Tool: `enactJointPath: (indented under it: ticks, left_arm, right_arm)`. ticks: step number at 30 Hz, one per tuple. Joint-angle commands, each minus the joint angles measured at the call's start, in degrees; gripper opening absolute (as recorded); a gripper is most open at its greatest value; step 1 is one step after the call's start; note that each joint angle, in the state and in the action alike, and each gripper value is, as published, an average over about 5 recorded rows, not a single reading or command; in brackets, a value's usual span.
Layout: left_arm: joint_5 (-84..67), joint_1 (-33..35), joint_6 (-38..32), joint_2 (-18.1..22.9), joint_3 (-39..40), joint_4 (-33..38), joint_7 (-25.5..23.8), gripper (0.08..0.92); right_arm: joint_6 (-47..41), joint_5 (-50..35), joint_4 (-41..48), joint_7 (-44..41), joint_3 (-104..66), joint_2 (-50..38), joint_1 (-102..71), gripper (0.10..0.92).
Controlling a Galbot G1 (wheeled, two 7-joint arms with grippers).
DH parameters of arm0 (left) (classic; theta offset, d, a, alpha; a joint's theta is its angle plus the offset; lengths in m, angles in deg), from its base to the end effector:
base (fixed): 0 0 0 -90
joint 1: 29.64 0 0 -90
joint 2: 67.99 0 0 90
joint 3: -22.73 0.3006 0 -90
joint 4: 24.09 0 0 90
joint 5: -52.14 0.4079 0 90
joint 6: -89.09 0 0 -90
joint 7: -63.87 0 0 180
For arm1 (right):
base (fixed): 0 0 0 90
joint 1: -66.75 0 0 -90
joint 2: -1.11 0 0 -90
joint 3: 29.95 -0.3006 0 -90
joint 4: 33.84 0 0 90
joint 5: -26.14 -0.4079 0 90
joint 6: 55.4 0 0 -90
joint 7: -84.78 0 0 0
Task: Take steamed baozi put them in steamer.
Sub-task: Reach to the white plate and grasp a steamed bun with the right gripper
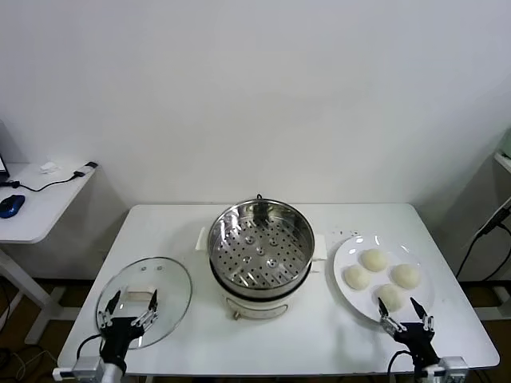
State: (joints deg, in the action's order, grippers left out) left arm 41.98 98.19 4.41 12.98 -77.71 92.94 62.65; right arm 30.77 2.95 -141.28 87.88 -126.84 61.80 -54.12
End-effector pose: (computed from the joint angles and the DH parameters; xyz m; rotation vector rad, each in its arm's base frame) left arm 0.2188 0.0831 -0.3009 0.0950 -2.8800 -0.0681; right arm 0.2635 -0.1280 -0.3121 0.0028 -2.8604 0.1753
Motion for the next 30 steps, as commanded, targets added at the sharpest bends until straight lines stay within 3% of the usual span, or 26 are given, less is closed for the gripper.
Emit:
enactJointPath:
  ticks: [1,6,10,13,17,22,30]
  left_arm:
    - [0.2,-0.1,0.0,-0.2,0.1,0.1,0.0,0.823]
    - [0.4,-0.7,-0.1,-0.3,0.4,0.2,-0.1,0.823]
    - [0.2,-0.7,0.1,-0.2,0.6,1.2,-0.2,0.823]
    - [0.3,-0.4,0.1,-0.2,1.1,1.8,-0.5,0.823]
    - [0.6,-0.6,0.0,0.1,2.0,1.9,-0.7,0.823]
    - [0.9,-1.3,-0.1,0.5,2.4,1.6,-1.0,0.823]
    - [1.2,-1.5,-0.4,0.7,2.4,1.6,-1.1,0.823]
  right_arm:
    - [-6.2,5.0,-0.7,0.2,-0.8,-2.5,7.5,0.823]
    - [-15.4,5.3,5.1,-1.9,6.5,-12.1,28.6,0.823]
    - [-19.3,6.9,13.1,-15.1,17.8,-24.2,43.6,0.823]
    - [-14.1,9.9,19.2,-30.2,26.5,-33.7,51.2,0.823]
    - [1.6,13.6,30.5,-51.0,44.5,-43.1,67.6,0.823]
    - [14.9,16.3,39.9,-66.4,72.9,-43.7,93.1,0.823]
    - [13.8,17.4,43.9,-71.2,110.5,-34.9,119.0,0.823]
